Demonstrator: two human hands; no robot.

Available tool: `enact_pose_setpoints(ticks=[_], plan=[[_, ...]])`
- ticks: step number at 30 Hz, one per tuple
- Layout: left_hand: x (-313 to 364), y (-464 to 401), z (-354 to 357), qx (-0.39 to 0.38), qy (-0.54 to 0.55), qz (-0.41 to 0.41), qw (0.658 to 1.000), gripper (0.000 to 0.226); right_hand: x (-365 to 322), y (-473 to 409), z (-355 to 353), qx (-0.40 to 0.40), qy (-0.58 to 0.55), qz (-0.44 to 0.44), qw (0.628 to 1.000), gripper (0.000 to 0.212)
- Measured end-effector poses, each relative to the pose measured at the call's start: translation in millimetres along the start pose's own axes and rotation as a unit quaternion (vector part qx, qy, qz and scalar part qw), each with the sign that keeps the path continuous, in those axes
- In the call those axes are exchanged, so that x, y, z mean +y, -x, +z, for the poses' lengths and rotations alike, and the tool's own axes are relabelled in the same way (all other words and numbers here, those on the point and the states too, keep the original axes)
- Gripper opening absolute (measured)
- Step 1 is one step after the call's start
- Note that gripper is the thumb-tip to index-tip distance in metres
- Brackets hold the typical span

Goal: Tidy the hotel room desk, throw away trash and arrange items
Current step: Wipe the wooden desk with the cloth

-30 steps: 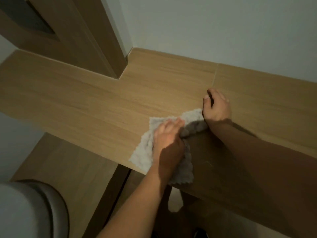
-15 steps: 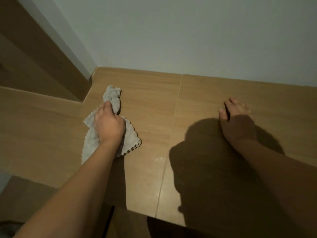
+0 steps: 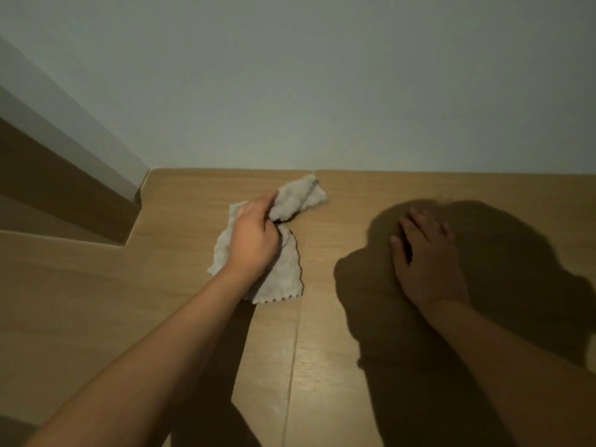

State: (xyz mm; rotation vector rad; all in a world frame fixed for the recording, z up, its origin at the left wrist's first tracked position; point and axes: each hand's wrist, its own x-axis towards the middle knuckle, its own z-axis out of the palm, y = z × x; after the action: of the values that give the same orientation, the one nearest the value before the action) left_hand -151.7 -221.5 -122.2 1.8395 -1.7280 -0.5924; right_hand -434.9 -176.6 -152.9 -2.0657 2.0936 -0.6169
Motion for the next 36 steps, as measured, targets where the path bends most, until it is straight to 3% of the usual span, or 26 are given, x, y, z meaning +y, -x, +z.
enact_pose_setpoints(ticks=[2,3,7,14,19,22,24,30,36], plan=[[17.5,-18.5,16.5,0.043,0.0,-0.059,0.997,0.058,0.3,0.2,-0.2,-0.001,-0.005,-0.001,1.0,0.051],[30.7,-21.6,28.6,0.038,-0.001,-0.042,0.998,0.058,0.4,0.1,-0.8,-0.004,-0.005,-0.004,1.0,0.052],[51.7,-3.4,56.6,-0.04,-0.005,0.099,0.994,0.059,1.4,0.7,-3.2,-0.021,-0.001,0.0,1.0,0.048],[11.5,51.7,-6.9,-0.202,0.053,0.183,0.961,0.052,0.0,-0.6,0.6,-0.005,0.005,0.001,1.0,0.054],[-40.4,33.1,-70.7,-0.129,-0.052,0.118,0.983,0.05,0.0,-1.5,-0.9,-0.007,0.024,-0.01,1.0,0.051],[-76.1,57.5,-74.6,-0.094,-0.196,0.065,0.974,0.056,-1.3,-2.2,-2.6,-0.018,0.025,-0.004,1.0,0.048],[-79.5,76.0,-64.2,-0.047,-0.229,0.041,0.971,0.054,-1.4,-2.0,-3.5,-0.028,0.028,-0.003,0.999,0.044],[-71.1,131.8,-57.1,-0.009,-0.106,0.031,0.994,0.055,-4.8,-1.3,-9.5,-0.047,0.009,-0.003,0.999,0.044],[-9.7,227.8,-12.7,0.003,-0.08,-0.026,0.996,0.057,-5.7,5.2,-15.2,-0.031,0.003,-0.024,0.999,0.041]])
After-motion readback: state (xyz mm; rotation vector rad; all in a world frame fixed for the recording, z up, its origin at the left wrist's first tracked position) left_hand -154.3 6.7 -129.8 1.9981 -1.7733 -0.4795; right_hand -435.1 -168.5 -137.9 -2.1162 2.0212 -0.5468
